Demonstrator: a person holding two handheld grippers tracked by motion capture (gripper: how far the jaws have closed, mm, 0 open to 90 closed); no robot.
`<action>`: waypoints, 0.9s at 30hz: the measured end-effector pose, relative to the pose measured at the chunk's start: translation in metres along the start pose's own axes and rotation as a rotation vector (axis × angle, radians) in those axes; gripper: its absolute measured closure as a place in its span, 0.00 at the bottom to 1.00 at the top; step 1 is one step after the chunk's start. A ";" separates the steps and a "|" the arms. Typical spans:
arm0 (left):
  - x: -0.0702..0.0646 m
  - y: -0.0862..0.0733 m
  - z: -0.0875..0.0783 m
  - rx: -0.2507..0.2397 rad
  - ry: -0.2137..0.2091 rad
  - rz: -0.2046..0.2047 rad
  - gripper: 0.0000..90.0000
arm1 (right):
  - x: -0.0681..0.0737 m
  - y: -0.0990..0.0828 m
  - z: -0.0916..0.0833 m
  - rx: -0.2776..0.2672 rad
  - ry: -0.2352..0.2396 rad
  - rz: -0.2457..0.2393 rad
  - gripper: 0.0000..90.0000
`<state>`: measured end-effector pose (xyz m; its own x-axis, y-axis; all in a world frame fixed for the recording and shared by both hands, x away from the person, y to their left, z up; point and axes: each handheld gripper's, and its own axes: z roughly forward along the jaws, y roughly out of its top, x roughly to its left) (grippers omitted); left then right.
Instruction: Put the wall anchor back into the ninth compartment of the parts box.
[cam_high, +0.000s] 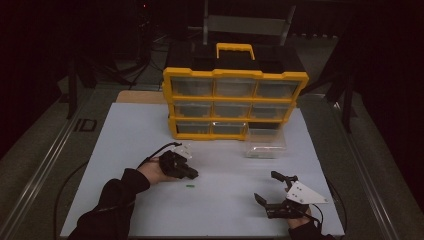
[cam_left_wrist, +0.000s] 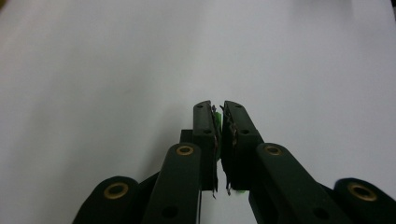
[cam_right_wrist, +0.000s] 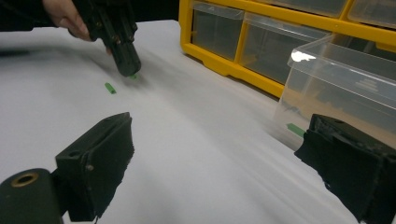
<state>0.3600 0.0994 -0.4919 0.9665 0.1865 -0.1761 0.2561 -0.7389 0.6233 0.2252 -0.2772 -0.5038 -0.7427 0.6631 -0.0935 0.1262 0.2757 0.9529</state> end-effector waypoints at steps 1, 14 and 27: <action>0.001 0.003 -0.002 0.006 0.000 0.004 0.95 | 0.000 0.000 0.000 -0.001 -0.001 0.000 0.09; -0.001 0.040 -0.021 0.005 -0.010 0.061 0.95 | 0.000 0.000 0.000 -0.002 -0.002 -0.002 0.09; -0.001 0.076 -0.035 0.002 -0.023 0.112 0.95 | 0.000 0.000 0.000 -0.002 -0.003 -0.001 0.09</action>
<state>0.3790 0.0654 -0.4178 0.9884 0.0879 -0.1235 0.1469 -0.7553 0.6387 0.2251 -0.2778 -0.5039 -0.7407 0.6651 -0.0950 0.1243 0.2747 0.9535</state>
